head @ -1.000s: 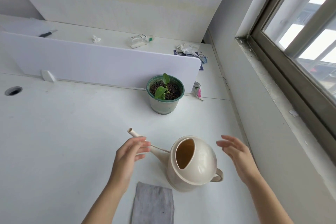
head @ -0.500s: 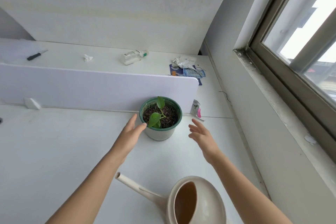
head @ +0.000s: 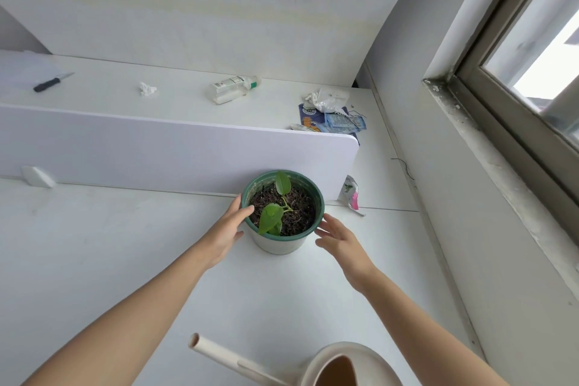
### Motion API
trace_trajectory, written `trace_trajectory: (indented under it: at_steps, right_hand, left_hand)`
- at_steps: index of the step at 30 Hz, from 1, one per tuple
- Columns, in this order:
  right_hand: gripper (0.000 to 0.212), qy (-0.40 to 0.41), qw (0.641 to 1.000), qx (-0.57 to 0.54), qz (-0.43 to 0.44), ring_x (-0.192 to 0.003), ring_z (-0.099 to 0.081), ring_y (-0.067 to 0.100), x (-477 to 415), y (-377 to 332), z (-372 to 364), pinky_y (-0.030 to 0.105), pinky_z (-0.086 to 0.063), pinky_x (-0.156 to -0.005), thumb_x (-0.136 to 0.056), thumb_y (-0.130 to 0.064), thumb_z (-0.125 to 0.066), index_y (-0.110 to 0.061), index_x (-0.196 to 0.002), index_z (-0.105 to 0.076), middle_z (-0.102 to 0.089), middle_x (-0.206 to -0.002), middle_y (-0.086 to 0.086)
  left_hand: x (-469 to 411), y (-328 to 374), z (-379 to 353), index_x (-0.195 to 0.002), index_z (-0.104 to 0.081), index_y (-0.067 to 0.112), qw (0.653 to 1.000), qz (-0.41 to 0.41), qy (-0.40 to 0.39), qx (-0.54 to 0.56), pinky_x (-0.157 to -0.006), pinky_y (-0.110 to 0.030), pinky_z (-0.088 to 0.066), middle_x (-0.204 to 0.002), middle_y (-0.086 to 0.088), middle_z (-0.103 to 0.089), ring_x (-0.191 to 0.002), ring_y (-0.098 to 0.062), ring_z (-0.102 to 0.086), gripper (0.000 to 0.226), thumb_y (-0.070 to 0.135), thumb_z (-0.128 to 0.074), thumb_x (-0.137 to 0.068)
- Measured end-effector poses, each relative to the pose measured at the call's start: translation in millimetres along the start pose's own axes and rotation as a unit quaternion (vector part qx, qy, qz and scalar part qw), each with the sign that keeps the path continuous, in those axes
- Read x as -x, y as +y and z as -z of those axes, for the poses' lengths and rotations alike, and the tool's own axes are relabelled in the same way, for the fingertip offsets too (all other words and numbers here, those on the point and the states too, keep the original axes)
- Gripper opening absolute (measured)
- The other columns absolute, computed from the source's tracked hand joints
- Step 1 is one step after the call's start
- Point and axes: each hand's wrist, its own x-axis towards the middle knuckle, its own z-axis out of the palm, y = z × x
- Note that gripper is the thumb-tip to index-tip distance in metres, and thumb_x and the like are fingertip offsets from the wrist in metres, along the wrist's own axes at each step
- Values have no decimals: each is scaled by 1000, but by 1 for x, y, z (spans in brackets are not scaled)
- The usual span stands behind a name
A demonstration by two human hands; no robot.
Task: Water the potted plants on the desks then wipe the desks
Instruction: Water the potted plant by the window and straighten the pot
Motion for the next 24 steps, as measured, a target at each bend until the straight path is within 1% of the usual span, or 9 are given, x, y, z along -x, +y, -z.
trace_trajectory:
  at_steps: [2, 4, 6, 11, 15, 17, 19, 21, 24]
  right_hand:
    - [55, -9, 1000, 0, 3, -120, -48, 16, 0, 0, 0, 32, -37, -101, -71, -5, -49, -32, -119, -45, -54, -124, -3]
    - [52, -8, 1000, -4, 7, -117, -51, 15, -2, 0, -1, 32, -37, -102, -77, 2, -47, -32, -116, -49, -57, -118, -5]
    - [52, 4, 1000, -9, 11, -111, -53, 14, -3, 0, -2, 31, -38, -100, -82, 9, -41, -31, -114, -51, -59, -112, -6]
    - [47, 31, 999, -9, 0, -97, -52, 15, -8, -7, -3, 28, -40, -89, -80, 11, -40, -24, -108, -56, -61, -101, -6]
    - [40, 39, 999, 2, -26, -95, -48, 17, -13, -19, 6, 34, -36, -92, -80, 6, -43, -26, -99, -59, -60, -92, -7]
    - [36, 43, 998, 10, -35, -102, -49, 20, -13, -24, 10, 37, -36, -97, -82, 4, -44, -26, -95, -59, -62, -96, -3]
    - [33, 65, 997, 11, -33, -110, -48, 24, -8, -26, 9, 40, -35, -101, -84, 3, -44, -22, -101, -58, -60, -110, 7]
    - [35, 67, 998, 5, -21, -109, -47, 20, -4, -22, 5, 35, -37, -95, -85, 1, -45, -25, -104, -56, -56, -116, 4]
    - [43, 52, 998, 4, -30, -111, -46, 18, -3, -12, -3, 32, -37, -95, -86, 0, -45, -18, -125, -50, -53, -121, 0]
  left_hand:
    - [-3, -4, 3, -145, -20, 36, 1000, -7, -4, 3, -115, -41, -18, -152, 7, -29, -141, -18, -25, 50, 36, -34, -97]
    - [-2, -8, 4, -142, -27, 36, 1000, -12, 2, 2, -114, -40, -20, -148, 8, -37, -137, -16, -32, 43, 36, -28, -99]
    - [-1, -11, 1, -141, -26, 38, 1000, -13, -4, 5, -114, -39, -18, -147, 10, -36, -136, -13, -32, 42, 37, -24, -99]
    - [6, -17, -11, -146, -23, 28, 999, 15, -2, 41, -115, -38, -11, -153, 8, -28, -140, -8, -23, 50, 42, -21, -98]
    - [16, -19, -18, -146, -18, 29, 999, 16, -33, 18, -116, -37, -8, -154, 10, -23, -142, -9, -18, 49, 42, -14, -98]
    - [15, -16, -12, -147, -14, 24, 1000, 17, -9, 8, -116, -38, -10, -156, 6, -18, -144, -12, -15, 53, 43, -13, -98]
    - [11, -8, -7, -148, -13, 20, 999, 7, 41, 18, -114, -38, -14, -157, 3, -16, -143, -15, -17, 55, 44, -16, -98]
    - [9, 4, -7, -148, -12, 19, 997, -3, 67, 49, -114, -37, -17, -157, 5, -14, -143, -16, -20, 57, 44, -19, -97]
    - [8, 16, -19, -145, -19, 25, 998, -2, 32, 61, -115, -39, -14, -144, 17, -27, -140, -11, -22, 52, 44, -18, -98]
